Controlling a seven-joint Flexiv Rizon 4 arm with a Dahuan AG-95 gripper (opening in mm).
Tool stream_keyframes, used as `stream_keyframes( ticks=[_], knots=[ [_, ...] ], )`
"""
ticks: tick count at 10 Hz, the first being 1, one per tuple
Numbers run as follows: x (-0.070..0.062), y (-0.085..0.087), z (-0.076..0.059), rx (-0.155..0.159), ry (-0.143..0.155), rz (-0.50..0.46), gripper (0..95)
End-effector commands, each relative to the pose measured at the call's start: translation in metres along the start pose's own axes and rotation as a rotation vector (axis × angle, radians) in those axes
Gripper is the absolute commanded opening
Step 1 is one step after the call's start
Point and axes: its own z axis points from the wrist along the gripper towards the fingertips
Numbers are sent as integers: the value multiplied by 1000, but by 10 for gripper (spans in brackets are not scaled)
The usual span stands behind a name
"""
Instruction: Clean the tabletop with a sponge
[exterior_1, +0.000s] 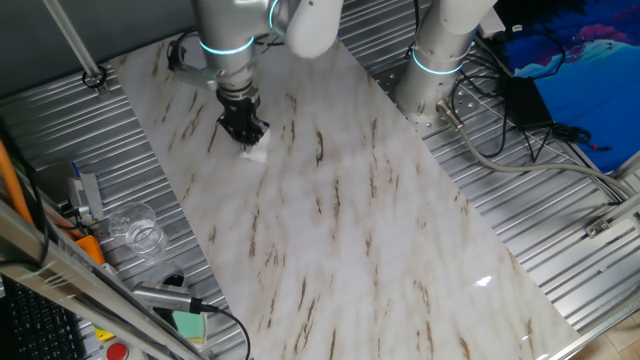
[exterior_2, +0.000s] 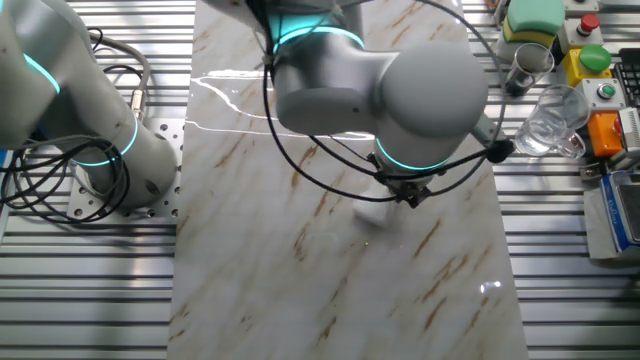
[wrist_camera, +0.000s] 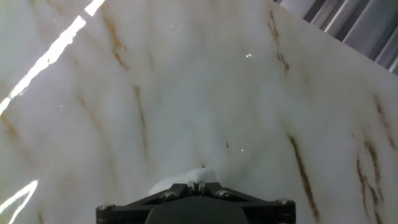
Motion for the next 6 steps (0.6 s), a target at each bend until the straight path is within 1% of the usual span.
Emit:
stream_keyframes(
  ticks=[1,2,3,4,5,6],
  knots=[
    [-11,11,9,7,-5,23,0],
    [-20,22,16,4,-15,51,0],
    [-25,27,19,3,-15,62,0],
    [-33,39,25,4,-11,81,0],
    [-35,42,26,3,-10,86,0],
    [-41,52,31,4,-10,105,0]
  ],
)
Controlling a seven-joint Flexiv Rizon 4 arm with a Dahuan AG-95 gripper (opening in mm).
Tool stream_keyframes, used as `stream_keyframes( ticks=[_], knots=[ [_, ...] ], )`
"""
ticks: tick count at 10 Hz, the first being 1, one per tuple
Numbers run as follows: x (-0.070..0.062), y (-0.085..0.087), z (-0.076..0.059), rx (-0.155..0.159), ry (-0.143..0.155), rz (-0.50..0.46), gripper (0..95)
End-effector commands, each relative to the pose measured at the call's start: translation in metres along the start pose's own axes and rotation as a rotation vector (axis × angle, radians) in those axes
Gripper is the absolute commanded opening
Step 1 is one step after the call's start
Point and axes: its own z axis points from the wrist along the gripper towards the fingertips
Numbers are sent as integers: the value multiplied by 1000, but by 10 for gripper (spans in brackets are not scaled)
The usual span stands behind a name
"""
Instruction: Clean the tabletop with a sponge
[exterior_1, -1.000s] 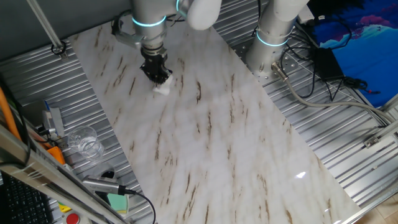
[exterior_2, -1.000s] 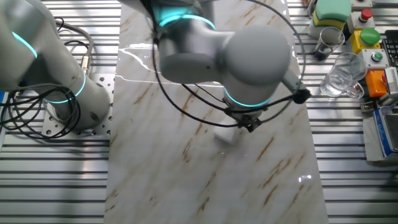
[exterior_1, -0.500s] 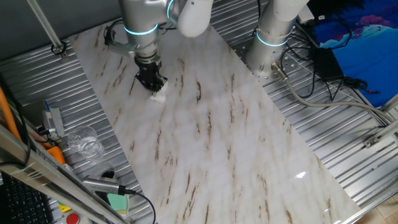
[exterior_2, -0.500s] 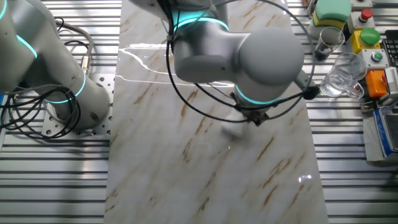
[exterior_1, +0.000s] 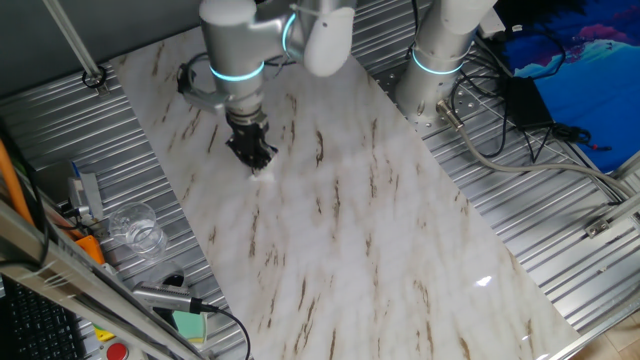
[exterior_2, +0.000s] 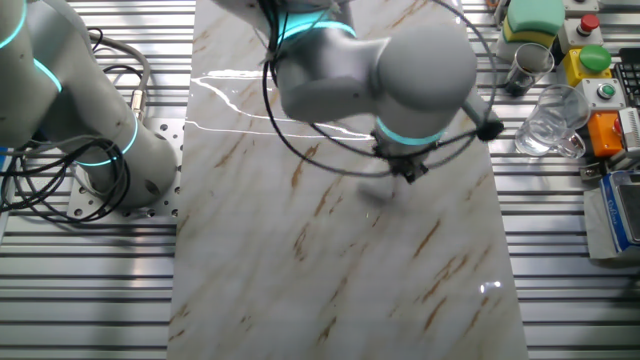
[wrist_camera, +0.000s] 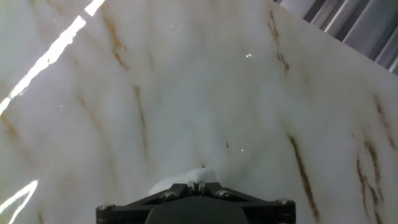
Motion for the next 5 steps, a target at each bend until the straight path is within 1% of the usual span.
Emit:
stream_keyframes(
  ticks=[1,3,5],
  knots=[
    [-5,12,6,10,-2,43,0],
    [-8,21,8,18,-4,87,0],
    [-10,25,4,30,7,111,0]
  ],
)
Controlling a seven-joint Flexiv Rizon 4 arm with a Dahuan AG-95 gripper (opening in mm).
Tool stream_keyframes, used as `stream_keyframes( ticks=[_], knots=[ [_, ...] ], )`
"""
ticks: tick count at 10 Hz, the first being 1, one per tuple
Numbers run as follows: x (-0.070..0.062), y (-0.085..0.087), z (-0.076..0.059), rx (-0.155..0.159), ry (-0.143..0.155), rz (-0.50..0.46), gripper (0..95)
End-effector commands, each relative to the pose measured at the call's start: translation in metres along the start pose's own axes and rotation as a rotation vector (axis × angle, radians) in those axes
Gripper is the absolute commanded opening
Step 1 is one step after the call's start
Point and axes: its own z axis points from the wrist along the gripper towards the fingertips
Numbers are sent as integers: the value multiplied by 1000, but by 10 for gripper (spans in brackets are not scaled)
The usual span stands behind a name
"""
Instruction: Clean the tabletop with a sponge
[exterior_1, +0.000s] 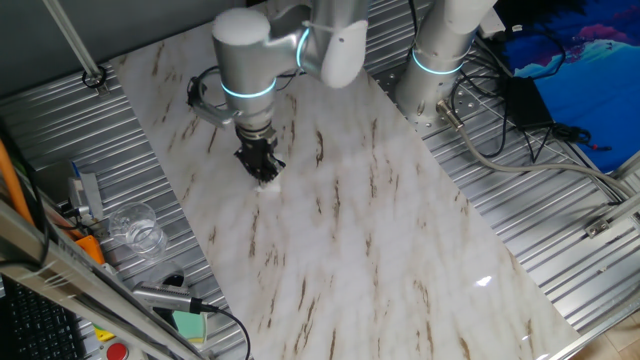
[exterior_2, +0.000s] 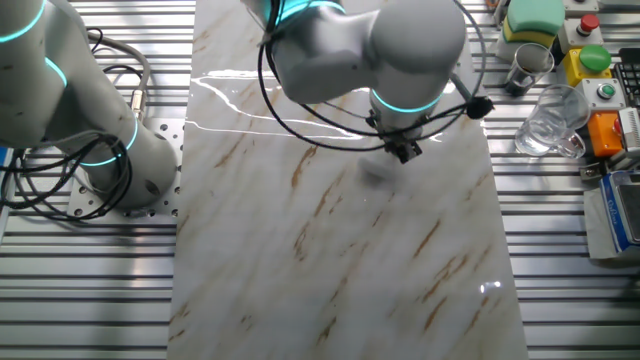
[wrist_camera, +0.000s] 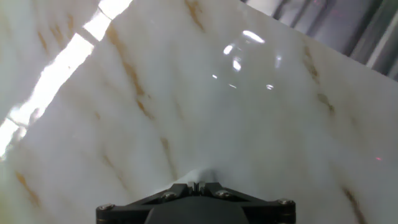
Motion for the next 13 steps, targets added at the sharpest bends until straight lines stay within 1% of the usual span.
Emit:
stream_keyframes(
  ticks=[1,2,3,4,6,7,8,9,10,11,12,13],
  knots=[
    [-1,5,-2,17,15,25,0],
    [0,8,-2,31,27,38,0],
    [0,8,-2,36,55,34,0],
    [0,8,-2,32,81,39,0],
    [0,8,-5,25,100,52,0],
    [0,8,-5,32,107,40,0],
    [0,8,-5,56,118,22,0],
    [0,8,-5,71,126,16,0],
    [0,8,-5,79,131,20,0],
    [0,8,-4,82,134,-3,0],
    [0,8,-4,82,135,-19,0],
    [0,7,-4,82,143,-38,0]
  ],
)
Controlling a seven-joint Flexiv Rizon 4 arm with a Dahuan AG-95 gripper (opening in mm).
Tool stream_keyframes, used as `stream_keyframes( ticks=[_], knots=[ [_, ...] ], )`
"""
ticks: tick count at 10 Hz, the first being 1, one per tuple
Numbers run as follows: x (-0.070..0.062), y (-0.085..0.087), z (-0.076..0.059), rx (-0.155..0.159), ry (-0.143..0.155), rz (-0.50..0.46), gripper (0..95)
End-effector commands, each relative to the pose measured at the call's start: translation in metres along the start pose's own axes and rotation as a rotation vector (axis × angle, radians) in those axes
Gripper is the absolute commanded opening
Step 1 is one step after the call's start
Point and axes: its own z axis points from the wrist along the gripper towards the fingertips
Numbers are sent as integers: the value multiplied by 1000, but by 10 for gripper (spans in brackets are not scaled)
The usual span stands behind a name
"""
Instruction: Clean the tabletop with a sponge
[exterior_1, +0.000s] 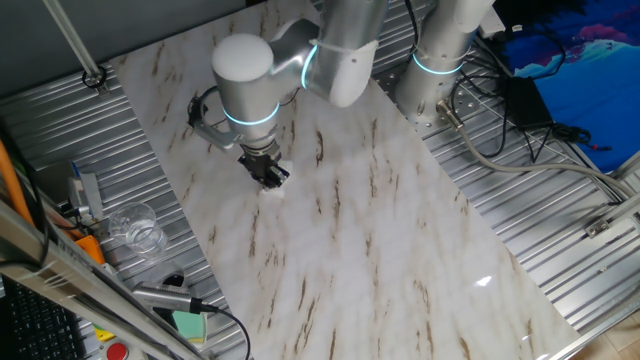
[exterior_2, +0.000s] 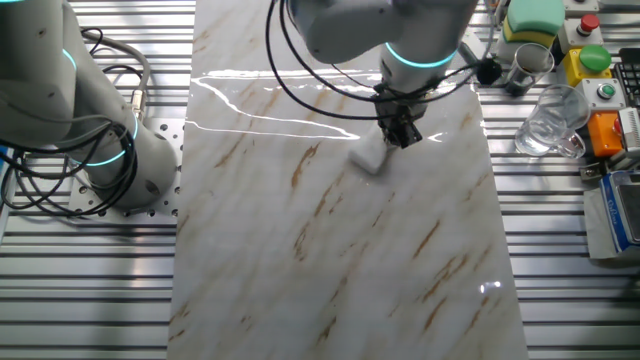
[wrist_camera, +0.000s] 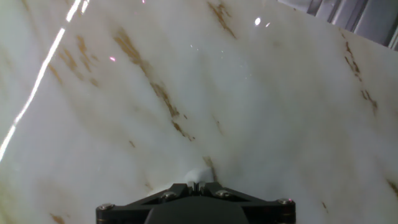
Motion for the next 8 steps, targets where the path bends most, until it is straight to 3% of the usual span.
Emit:
stream_keyframes(
  ticks=[1,2,3,4,8],
  knots=[
    [0,0,0,-31,-1,-60,0],
    [0,0,0,-47,7,-131,0],
    [0,0,0,-25,24,-207,0],
    [0,0,0,-26,22,-240,0],
    [0,1,-1,-30,10,-261,0]
  ],
)
